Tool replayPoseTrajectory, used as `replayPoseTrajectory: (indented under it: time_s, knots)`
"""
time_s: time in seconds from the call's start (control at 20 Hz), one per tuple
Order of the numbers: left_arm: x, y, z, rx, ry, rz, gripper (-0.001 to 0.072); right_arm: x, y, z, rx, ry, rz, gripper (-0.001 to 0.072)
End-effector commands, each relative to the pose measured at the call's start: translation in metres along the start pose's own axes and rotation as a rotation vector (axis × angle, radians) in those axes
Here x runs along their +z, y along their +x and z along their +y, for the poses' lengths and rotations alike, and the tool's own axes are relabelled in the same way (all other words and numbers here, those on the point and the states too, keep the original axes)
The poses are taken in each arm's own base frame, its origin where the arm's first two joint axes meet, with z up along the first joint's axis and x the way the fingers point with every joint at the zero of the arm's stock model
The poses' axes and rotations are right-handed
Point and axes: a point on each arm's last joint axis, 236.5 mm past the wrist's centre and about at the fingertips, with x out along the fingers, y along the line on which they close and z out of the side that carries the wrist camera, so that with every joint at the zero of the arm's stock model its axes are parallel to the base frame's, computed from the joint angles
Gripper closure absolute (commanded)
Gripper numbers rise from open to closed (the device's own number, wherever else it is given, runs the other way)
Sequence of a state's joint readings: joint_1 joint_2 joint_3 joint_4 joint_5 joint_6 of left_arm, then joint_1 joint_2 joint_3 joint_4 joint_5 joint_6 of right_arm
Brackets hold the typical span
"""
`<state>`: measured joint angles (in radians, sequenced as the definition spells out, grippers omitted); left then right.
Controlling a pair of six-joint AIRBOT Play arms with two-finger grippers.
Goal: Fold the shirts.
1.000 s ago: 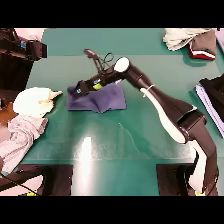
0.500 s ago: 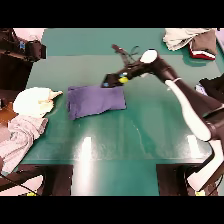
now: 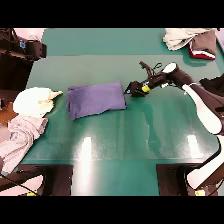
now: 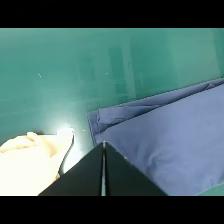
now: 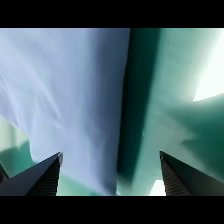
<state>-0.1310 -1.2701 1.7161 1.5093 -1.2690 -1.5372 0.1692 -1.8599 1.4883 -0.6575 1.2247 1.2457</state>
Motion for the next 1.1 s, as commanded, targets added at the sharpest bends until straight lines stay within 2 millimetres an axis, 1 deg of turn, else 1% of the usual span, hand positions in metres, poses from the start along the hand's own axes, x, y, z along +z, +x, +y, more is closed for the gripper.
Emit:
replayPoseTrajectory:
  time_s: [0.0, 0.1, 0.15, 0.2, 0.3, 0.35, 0.4, 0.45, 0.5, 0.55, 0.6, 0.65, 0.75, 0.85, 0.95, 1.05]
  knots:
    - [-0.001, 0.0, 0.0, -0.001, -0.001, 0.004, 0.0681, -0.002, 0.037, 0.007, 0.068, 0.045, 0.021, 0.0017]
    - [-0.001, 0.0, 0.0, -0.001, -0.001, 0.005, 0.068, -0.002, 0.058, 0.023, 0.073, -0.007, 0.048, 0.0021]
    - [-0.001, 0.0, 0.0, -0.001, -0.001, 0.006, 0.068, 0.0, 0.067, 0.033, 0.077, -0.038, 0.054, 0.0059]
    - [-0.001, 0.0, 0.0, -0.001, -0.001, 0.005, 0.0681, 0.003, 0.075, 0.045, 0.083, -0.073, 0.056, 0.0081]
    - [-0.003, 0.0, 0.0, -0.002, -0.001, 0.011, 0.068, 0.014, 0.084, 0.064, 0.084, -0.136, 0.029, 0.0315]
    - [-0.004, 0.0, 0.0, -0.001, -0.001, 0.016, 0.068, 0.02, 0.085, 0.072, 0.084, -0.181, 0.004, 0.0495]
    - [-0.005, 0.0, 0.0, -0.001, 0.0, 0.022, 0.068, 0.024, 0.082, 0.079, 0.085, -0.248, -0.009, 0.0693]
    - [-0.007, 0.0, 0.0, -0.002, 0.0, 0.028, 0.068, 0.028, 0.077, 0.084, 0.086, -0.288, -0.016, 0.0696]
    - [-0.008, 0.0, 0.0, -0.002, 0.001, 0.033, 0.068, 0.032, 0.067, 0.082, 0.066, -0.311, -0.023, 0.0698]
    - [-0.009, 0.0, 0.0, -0.002, 0.004, 0.037, 0.068, 0.037, 0.052, 0.075, 0.024, -0.335, -0.033, 0.0699]
    - [-0.011, 0.0, 0.0, -0.002, 0.01, 0.045, 0.068, 0.043, 0.033, 0.064, -0.027, -0.354, -0.046, 0.0699]
    - [-0.012, 0.0, 0.0, -0.003, 0.01, 0.052, 0.0681, 0.049, 0.007, 0.047, -0.09, -0.365, -0.056, 0.0699]
    - [-0.014, 0.0, 0.0, -0.003, 0.009, 0.059, 0.068, 0.059, -0.053, 0.009, -0.208, -0.342, -0.09, 0.07]
    - [-0.013, 0.0, -0.003, -0.013, 0.003, 0.056, 0.068, 0.071, -0.129, -0.033, -0.312, -0.283, -0.178, 0.0699]
    - [-0.013, 0.0, -0.01, -0.042, -0.005, 0.054, 0.0681, 0.081, -0.205, -0.067, -0.37, -0.205, -0.313, 0.07]
    - [-0.012, -0.001, -0.02, -0.084, -0.017, 0.053, 0.0681, 0.083, -0.279, -0.104, -0.431, -0.122, -0.46, 0.07]
